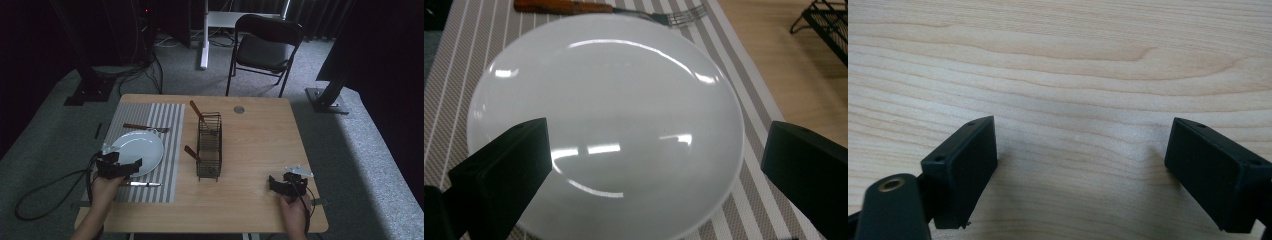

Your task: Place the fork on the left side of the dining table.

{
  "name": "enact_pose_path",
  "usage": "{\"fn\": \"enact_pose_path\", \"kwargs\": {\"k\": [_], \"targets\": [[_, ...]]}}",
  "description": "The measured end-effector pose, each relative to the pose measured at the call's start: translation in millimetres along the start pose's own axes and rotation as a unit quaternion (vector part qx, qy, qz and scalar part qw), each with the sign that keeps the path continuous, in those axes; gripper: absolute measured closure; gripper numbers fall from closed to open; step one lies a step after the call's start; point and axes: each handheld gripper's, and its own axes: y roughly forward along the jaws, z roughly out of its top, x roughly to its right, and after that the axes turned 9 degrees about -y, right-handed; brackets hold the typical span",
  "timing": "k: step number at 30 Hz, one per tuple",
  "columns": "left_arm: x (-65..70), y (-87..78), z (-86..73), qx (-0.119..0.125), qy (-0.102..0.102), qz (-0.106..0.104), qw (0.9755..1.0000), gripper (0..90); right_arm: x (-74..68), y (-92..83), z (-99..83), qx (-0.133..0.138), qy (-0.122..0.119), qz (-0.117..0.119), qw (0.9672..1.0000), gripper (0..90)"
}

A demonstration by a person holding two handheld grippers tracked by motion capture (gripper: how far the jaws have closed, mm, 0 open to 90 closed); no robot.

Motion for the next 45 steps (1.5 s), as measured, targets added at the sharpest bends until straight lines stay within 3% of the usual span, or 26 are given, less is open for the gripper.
{"fn": "enact_pose_path", "kwargs": {"k": [2,13,25,36,45], "targets": [[-1.6,-2.9,-4.1,0.0,-0.009,-0.002,1.0,0.0,0.0,0.0,0.0,0.0,0.0,0.0,1.0,13.1],[-4.6,-15.6,-29.9,0.004,-0.004,0.005,1.0,0.0,0.0,0.0,0.0,0.0,0.0,0.0,1.0,13.1],[-8.3,-20.0,-60.3,-0.003,-0.019,0.002,0.9998,0.0,-0.2,-0.1,0.1,0.0,0.001,0.0,1.0,13.1],[-13.8,-19.4,-74.7,0.0,-0.017,0.018,0.9997,0.0,-0.2,-0.1,0.1,0.0,0.001,0.0,1.0,13.0],[-14.8,-11.7,-83.8,-0.015,-0.021,0.034,0.9991,0.0,-0.1,-0.1,0.1,0.0,0.001,0.0,1.0,13.0]]}}
